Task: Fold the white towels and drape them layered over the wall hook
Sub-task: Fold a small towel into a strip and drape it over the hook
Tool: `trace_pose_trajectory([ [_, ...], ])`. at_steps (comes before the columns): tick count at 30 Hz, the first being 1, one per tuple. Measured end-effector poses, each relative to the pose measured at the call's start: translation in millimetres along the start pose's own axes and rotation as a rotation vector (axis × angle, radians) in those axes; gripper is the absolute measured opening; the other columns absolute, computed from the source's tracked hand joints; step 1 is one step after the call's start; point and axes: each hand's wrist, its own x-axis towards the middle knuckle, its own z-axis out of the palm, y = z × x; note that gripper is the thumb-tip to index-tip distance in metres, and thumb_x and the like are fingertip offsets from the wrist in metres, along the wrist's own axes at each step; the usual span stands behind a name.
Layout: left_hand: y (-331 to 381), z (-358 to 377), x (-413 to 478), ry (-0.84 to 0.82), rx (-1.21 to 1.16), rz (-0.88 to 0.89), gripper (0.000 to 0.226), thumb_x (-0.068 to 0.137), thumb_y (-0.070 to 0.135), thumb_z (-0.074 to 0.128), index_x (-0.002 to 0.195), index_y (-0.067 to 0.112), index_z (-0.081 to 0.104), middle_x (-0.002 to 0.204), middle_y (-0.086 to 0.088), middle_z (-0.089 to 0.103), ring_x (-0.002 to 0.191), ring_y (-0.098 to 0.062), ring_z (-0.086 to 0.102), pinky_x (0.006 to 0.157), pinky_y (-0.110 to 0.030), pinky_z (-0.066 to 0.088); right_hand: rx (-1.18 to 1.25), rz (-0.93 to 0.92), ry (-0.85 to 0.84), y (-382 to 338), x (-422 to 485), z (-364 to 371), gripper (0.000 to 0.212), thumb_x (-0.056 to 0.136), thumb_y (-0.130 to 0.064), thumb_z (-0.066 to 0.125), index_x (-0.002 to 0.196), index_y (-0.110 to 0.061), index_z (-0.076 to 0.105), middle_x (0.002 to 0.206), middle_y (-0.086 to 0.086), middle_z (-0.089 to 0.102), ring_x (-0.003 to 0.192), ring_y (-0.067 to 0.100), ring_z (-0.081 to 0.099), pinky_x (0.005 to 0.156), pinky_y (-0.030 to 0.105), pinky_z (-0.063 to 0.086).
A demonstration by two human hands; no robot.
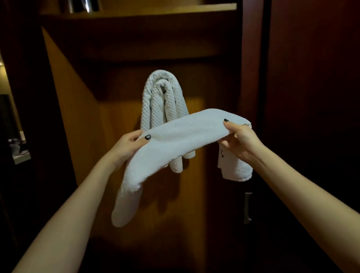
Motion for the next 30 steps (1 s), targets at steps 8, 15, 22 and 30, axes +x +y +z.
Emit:
trace_pose_trajectory([
  [8, 6, -65, 96, 0.003, 0.082, 0.117, 0.035, 0.082, 0.047, 0.066, 0.086, 0.011, 0.064, 0.078, 0.000, 0.063, 0.069, -0.009, 0.058, 0.057, -0.020, 0.042, -0.037, -0.066, -0.049, -5, 86, 36, 0.012, 0.098, -0.002, 0.050, 0.100, 0.000, 0.062, 0.095, 0.012, 0.071, 0.089, 0.022, 0.071, 0.080, 0.039, 0.061],
  [15, 29, -121, 202, -0.048, 0.093, 0.189, 0.036, 0.073, 0.046, 0.075, 0.088, 0.013, 0.069, 0.072, 0.007, 0.071, 0.062, -0.005, 0.064, 0.052, -0.016, 0.047, -0.054, -0.228, -0.044, -29, 171, 81, 0.015, 0.100, -0.004, 0.047, 0.107, -0.001, 0.059, 0.097, 0.010, 0.071, 0.087, 0.019, 0.072, 0.075, 0.032, 0.061],
  [22, 37, -151, 299, -0.088, -0.045, 0.266, 0.066, 0.044, 0.066, 0.086, 0.086, 0.017, 0.075, 0.084, -0.003, 0.072, 0.071, -0.014, 0.066, 0.059, -0.024, 0.051, 0.066, -0.276, -0.004, -43, 258, 117, 0.011, 0.099, -0.002, 0.049, 0.100, -0.003, 0.060, 0.081, 0.006, 0.075, 0.076, 0.016, 0.074, 0.059, 0.026, 0.059],
  [30, 8, -168, 395, -0.075, -0.117, 0.205, 0.039, 0.060, 0.047, 0.086, 0.082, 0.016, 0.077, 0.083, -0.004, 0.076, 0.073, -0.013, 0.071, 0.060, -0.021, 0.054, 0.172, -0.127, 0.024, -36, 346, 124, 0.023, 0.098, -0.004, 0.052, 0.120, 0.003, 0.052, 0.099, 0.017, 0.068, 0.074, 0.022, 0.074, 0.058, 0.033, 0.060],
])
